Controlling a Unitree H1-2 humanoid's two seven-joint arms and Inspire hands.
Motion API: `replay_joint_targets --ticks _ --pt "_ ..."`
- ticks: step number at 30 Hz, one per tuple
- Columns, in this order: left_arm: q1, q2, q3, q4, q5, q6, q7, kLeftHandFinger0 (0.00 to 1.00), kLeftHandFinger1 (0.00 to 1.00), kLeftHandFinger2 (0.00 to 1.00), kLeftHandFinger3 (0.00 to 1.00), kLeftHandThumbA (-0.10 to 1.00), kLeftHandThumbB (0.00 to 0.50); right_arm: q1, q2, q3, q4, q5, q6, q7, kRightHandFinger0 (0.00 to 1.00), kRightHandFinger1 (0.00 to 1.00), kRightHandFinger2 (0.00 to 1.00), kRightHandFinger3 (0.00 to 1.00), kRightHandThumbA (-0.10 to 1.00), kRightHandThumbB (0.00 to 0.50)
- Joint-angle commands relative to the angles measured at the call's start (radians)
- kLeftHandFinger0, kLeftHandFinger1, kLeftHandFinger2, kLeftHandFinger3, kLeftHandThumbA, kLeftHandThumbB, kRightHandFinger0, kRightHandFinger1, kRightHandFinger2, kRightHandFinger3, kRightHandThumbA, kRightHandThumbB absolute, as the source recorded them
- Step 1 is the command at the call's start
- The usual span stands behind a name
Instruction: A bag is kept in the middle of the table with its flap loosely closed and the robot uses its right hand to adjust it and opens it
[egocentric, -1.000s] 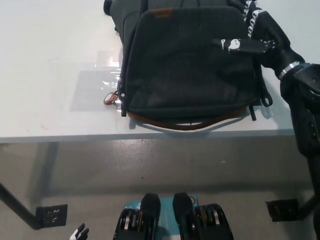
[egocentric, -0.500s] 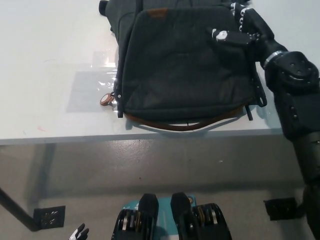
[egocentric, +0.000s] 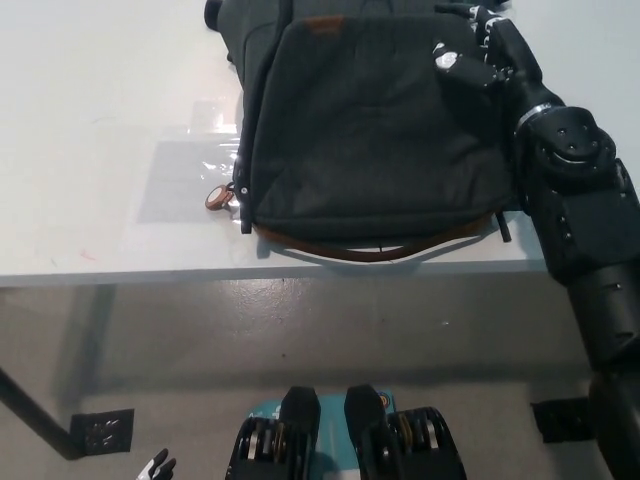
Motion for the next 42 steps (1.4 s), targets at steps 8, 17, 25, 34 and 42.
replay_joint_targets --ticks 8,17,25,34,42 --pt "0.026 0.027 0.002 -0.023 -0.018 -0.04 -0.008 1.0 1.0 1.0 1.0 1.0 0.5 0.224 -0.001 0.001 -0.596 0.05 0.059 0.057 0.0 0.34 0.62 0.68 -0.1 0.129" --pt "0.033 0.023 -0.003 -0.014 -0.018 -0.04 -0.012 1.0 1.0 1.0 1.0 1.0 0.5 0.467 0.006 0.039 -1.077 0.076 0.117 0.063 0.0 0.27 0.48 0.59 -0.1 0.101" --pt "0.018 0.028 0.0 -0.008 -0.008 -0.04 -0.002 1.0 1.0 1.0 1.0 1.0 0.5 0.624 -0.001 0.075 -1.36 0.11 0.214 0.068 0.0 0.21 0.5 0.66 -0.1 0.111" --pt "0.014 0.03 0.001 -0.011 -0.001 -0.04 -0.001 1.0 1.0 1.0 1.0 1.0 0.5 0.788 -0.066 0.082 -1.394 0.17 0.152 0.134 0.0 0.31 0.56 0.57 -0.1 0.131" --pt "-0.006 0.031 0.004 -0.015 -0.001 -0.04 -0.003 1.0 1.0 1.0 1.0 1.0 0.5 0.92 -0.274 0.118 -1.318 0.274 0.089 0.349 1.0 1.0 1.0 1.0 0.96 0.424"
